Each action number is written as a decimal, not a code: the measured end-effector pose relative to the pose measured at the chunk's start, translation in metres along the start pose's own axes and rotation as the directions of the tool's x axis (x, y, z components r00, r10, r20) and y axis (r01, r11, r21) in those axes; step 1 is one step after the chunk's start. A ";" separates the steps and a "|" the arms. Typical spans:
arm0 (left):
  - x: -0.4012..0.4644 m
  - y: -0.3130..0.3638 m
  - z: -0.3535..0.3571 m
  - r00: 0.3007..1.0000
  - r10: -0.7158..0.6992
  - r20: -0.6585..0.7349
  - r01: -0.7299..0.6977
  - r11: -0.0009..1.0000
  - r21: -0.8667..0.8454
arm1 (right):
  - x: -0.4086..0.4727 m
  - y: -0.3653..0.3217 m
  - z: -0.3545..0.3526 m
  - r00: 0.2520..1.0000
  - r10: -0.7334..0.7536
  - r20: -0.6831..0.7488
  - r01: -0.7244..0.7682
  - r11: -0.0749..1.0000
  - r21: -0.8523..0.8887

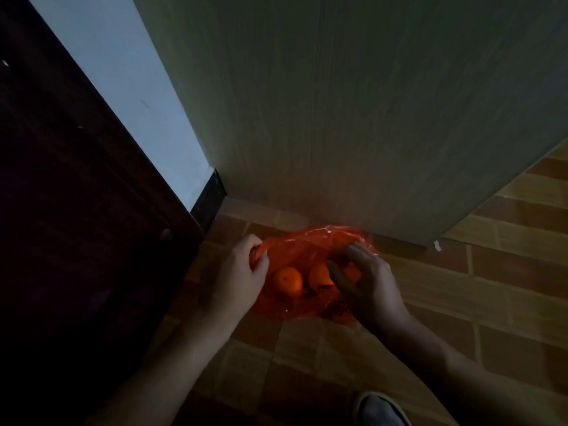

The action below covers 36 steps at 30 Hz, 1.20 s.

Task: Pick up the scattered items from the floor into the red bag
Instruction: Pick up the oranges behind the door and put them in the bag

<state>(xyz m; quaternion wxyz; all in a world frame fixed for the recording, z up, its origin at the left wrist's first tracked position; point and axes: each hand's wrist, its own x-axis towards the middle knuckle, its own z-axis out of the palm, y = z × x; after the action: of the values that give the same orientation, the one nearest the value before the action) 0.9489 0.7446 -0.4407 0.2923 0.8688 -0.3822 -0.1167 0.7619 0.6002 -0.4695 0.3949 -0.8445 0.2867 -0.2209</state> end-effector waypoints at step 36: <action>-0.034 0.153 -0.168 0.976 0.012 -0.218 -0.023 0.999 -0.047 | 0.022 -0.195 -0.176 0.973 0.015 -0.231 -0.060 0.980 -0.187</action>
<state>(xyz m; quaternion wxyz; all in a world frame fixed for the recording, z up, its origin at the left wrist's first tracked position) 0.9063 0.7580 -0.2150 0.3547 0.8656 -0.3525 -0.0275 0.7330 0.5922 -0.2073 0.2796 -0.8422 0.3662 -0.2800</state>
